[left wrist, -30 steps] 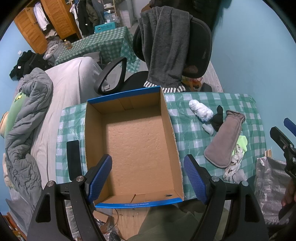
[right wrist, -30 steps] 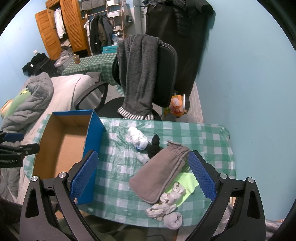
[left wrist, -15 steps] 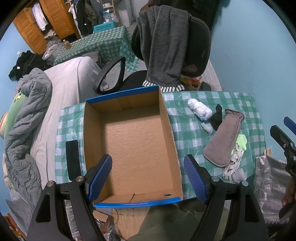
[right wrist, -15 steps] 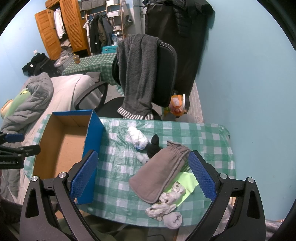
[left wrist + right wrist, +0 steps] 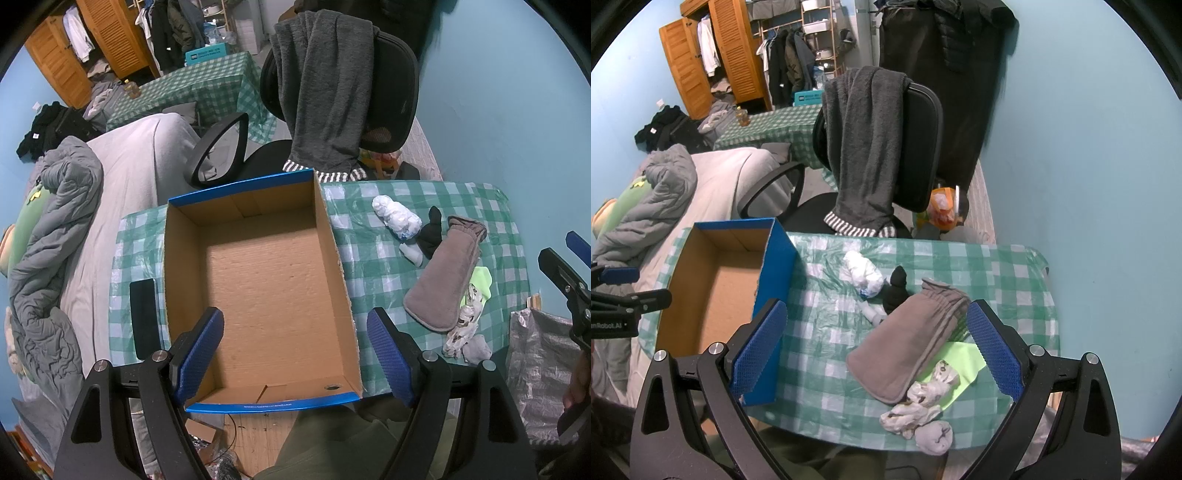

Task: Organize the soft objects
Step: 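Move the right tool to the grey rolled sock while the left tool approaches the grey mitten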

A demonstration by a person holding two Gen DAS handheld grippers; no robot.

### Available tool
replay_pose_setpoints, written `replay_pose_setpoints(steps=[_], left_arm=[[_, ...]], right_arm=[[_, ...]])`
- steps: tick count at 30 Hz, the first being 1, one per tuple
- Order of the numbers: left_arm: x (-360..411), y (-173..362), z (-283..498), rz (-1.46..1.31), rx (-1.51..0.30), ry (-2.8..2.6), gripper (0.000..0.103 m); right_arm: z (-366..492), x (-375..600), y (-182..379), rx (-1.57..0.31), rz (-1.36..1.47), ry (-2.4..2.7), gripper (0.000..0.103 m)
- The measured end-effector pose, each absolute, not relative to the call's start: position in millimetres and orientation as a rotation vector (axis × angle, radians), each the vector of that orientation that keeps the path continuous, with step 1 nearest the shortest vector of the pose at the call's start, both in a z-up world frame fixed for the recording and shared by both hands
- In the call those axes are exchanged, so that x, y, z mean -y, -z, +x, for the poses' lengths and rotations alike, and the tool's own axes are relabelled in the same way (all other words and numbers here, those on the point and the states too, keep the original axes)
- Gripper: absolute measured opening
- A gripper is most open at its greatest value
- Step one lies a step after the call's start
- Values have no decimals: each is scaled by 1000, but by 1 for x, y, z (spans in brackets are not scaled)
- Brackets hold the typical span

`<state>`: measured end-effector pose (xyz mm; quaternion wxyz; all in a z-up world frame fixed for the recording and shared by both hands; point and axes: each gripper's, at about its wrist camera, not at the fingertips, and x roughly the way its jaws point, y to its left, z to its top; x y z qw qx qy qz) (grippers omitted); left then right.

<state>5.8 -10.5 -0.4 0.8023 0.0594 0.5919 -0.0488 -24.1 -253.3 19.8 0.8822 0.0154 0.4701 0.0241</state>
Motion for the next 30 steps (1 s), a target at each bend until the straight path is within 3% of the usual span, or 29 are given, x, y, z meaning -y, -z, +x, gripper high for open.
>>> replay_pose_setpoints(steps=[14,30], left_arm=[[24,6,3,159,-1268,133,81],[100,40,1,333,-1296,311,81]], right_arm=[[-30,262,-16,-983,45,-26,98],[-78,319,23,-1053,159,144,98]])
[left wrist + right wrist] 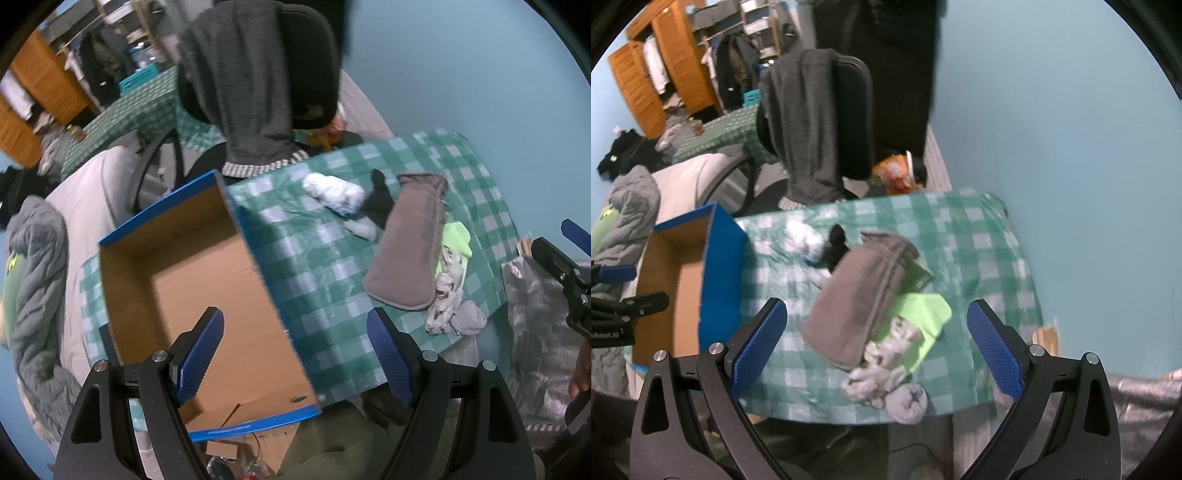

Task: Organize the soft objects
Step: 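Move the right tool to the grey rolled sock while the left tool approaches the grey mitten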

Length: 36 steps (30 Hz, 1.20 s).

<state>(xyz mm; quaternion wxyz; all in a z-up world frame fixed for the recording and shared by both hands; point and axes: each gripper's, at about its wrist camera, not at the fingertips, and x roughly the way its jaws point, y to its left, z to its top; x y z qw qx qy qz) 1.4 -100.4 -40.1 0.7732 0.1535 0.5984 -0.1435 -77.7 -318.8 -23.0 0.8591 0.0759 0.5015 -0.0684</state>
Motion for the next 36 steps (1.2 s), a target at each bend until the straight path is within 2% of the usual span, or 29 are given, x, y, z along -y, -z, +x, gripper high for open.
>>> replay_pose_setpoints(steps=[18,36], left_arm=[[164,94,-2,444,-1348,427,81],[187,144,-13,482,-1405,440,81]], right_arm=[[-132,365,110,-1190,360,253,98],[-140,345,198,-1342,295,158,97]])
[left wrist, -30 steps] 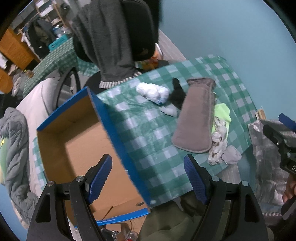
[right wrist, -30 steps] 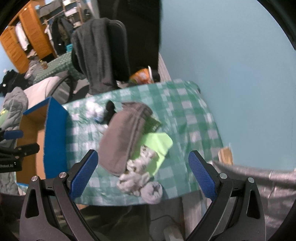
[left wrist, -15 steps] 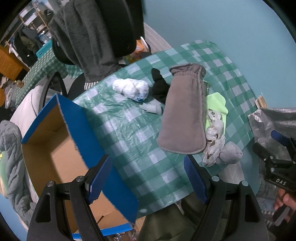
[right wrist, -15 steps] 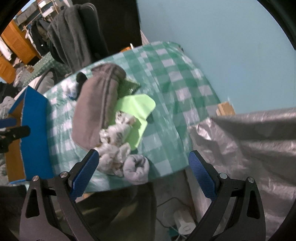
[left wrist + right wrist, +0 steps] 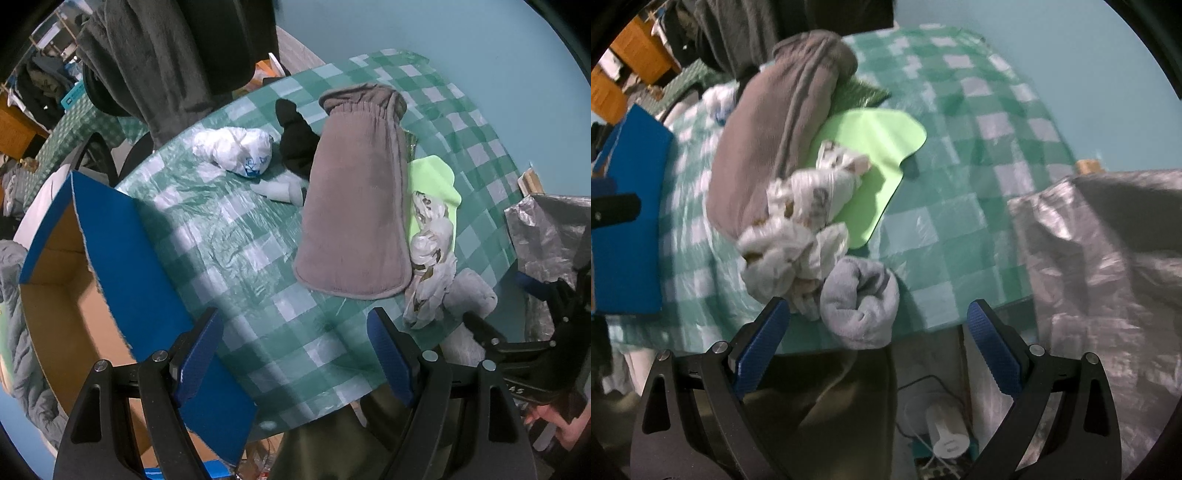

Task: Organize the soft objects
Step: 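Move the right tool to the grey rolled sock while the left tool approaches the grey mitten, then close the right gripper on the grey sock while the left gripper grasps the grey mitten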

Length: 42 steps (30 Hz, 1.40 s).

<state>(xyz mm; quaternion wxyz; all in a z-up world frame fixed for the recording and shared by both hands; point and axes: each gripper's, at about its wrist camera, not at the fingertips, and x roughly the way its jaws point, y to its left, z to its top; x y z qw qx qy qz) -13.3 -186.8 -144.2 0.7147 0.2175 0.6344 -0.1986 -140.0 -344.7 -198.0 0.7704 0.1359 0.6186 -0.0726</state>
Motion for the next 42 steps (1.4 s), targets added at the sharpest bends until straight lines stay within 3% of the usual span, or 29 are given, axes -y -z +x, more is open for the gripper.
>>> replay_pose_setpoints(steps=[12,18,21,22,25,42], left_arm=[[189,163,-12,488,-1418,420,81],[191,166,-10,492,-1426,415,81],[194,167,-9,488,-1429,417,81],[195,168,-9,486,-1431,419,81],[198,169,-6,477,-1439,426,81],[228,181,34,381,-1459,457,81]], right_arm=[[-137,339,223,-1390,217,119,84],[-137,331,231,-1399,172,102,68],[-134,324,232,-1394,138,109,51],[-134,325,231,-1395,137,111,41],[-129,333,225,-1404,170,108,33],[-83,381,185,-1322,246,100,32]])
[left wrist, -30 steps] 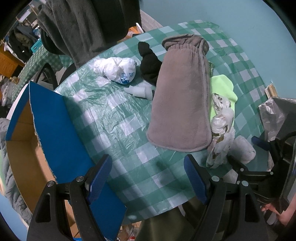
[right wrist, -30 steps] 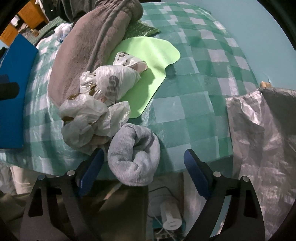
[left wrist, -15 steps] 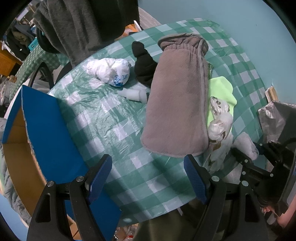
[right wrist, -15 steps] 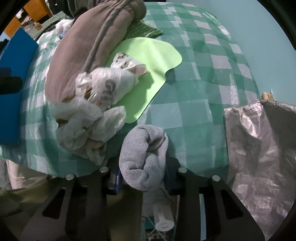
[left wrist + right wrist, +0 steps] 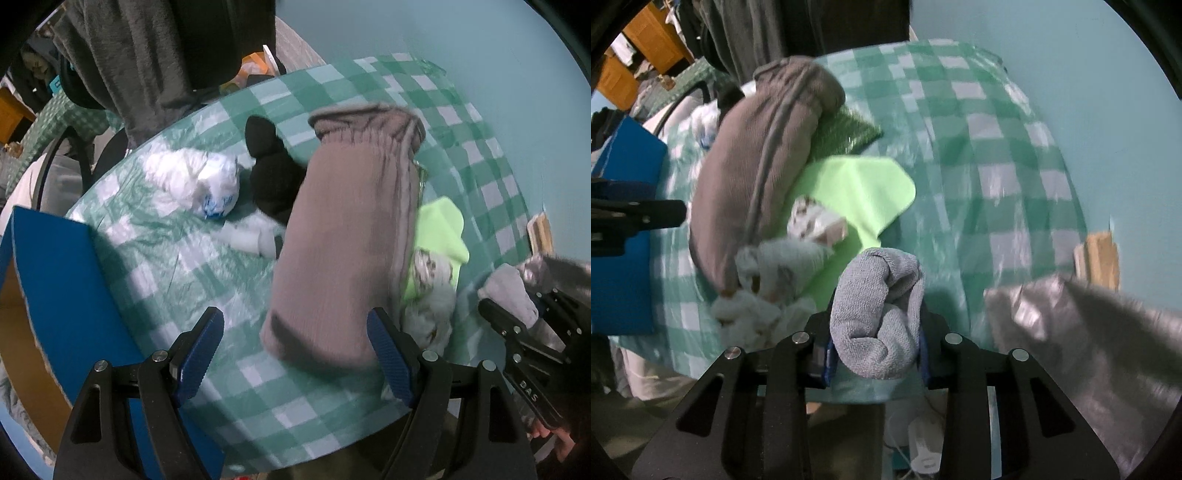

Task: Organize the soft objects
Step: 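Close the right gripper on the grey sock while the left gripper grasps the grey mitten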

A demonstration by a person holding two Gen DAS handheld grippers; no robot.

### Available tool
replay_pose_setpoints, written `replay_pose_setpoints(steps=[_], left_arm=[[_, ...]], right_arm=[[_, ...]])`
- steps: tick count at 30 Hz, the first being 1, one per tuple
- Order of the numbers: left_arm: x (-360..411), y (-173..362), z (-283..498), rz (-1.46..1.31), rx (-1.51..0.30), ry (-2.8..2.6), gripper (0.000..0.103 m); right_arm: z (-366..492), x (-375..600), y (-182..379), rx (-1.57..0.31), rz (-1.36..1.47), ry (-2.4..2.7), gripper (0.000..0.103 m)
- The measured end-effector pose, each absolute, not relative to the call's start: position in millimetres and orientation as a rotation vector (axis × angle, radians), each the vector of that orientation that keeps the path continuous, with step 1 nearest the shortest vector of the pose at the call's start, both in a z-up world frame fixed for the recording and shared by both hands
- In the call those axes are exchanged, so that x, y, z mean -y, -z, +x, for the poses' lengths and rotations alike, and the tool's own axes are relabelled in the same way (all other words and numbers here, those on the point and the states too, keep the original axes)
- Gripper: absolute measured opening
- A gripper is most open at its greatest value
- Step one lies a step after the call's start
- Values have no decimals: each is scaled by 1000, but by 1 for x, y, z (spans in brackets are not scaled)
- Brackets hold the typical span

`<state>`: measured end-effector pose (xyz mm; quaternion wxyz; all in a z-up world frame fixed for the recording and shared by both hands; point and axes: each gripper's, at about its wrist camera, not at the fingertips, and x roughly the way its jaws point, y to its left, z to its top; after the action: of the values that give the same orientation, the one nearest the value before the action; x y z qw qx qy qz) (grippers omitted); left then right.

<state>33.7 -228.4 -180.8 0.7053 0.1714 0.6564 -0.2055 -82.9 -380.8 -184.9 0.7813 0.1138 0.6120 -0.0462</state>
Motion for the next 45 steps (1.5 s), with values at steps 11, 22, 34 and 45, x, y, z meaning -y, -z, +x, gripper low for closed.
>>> replay_pose_setpoints(steps=[11,22,34,45], left_arm=[[248,203,60,348,-1489,511,81],[259,223,67,323,-1550,528,81],[250,232,73,218,-1578,546,54],[253,213,57,251,-1526,560,30]], right_arm=[[-60,390,177,-1298,230,64,32],[-36,390,175,-1288,218,41,32],[-30,388,177,-1297,209,30,32],[-26,384,175,-1294,193,24,32]])
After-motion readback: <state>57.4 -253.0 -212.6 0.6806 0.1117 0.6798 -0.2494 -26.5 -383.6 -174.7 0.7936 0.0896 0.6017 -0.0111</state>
